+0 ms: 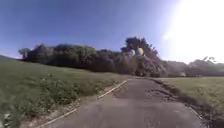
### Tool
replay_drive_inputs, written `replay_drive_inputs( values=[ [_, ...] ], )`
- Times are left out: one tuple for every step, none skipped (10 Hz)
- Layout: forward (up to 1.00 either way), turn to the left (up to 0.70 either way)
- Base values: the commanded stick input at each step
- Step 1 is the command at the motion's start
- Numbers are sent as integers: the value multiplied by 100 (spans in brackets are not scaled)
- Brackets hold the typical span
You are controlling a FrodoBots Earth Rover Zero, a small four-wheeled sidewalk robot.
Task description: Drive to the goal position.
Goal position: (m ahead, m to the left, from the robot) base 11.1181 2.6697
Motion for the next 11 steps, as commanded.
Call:
replay_drive_inputs(
  values=[
    [50,0],
    [50,0],
    [50,0],
    [50,0],
    [50,0],
    [50,0],
    [50,0],
    [50,0],
    [50,-27],
    [50,-27],
    [50,0]
  ],
)
